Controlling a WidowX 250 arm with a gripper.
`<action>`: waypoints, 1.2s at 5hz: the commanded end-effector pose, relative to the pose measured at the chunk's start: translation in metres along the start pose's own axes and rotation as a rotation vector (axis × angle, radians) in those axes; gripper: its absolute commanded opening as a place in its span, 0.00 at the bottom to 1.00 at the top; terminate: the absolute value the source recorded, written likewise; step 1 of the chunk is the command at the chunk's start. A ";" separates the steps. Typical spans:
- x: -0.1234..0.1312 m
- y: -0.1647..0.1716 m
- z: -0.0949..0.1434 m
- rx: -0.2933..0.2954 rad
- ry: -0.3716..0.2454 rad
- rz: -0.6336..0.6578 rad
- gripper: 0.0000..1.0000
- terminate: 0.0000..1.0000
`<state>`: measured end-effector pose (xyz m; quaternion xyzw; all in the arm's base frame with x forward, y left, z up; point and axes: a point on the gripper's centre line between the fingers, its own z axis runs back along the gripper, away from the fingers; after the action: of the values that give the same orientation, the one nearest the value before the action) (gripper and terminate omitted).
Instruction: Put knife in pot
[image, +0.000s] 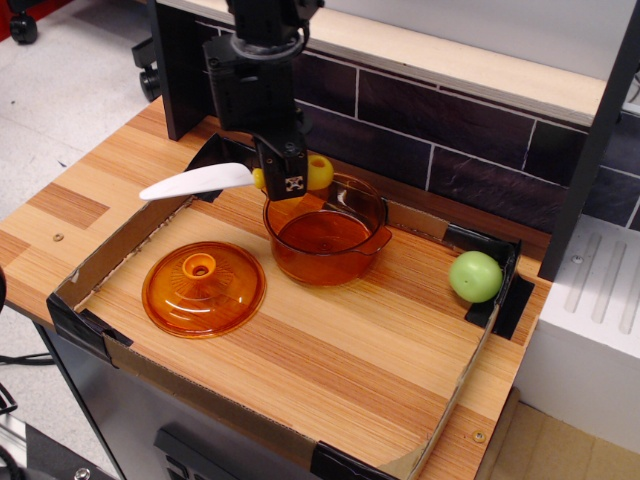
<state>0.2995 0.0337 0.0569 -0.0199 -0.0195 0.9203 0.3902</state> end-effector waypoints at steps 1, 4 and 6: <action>-0.025 -0.010 0.009 -0.038 0.023 0.000 0.00 0.00; -0.033 0.009 0.018 -0.040 0.046 -0.081 1.00 0.00; -0.033 0.015 0.032 -0.038 0.077 -0.093 1.00 0.00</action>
<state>0.3001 -0.0035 0.0762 -0.0363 -0.0131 0.8984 0.4375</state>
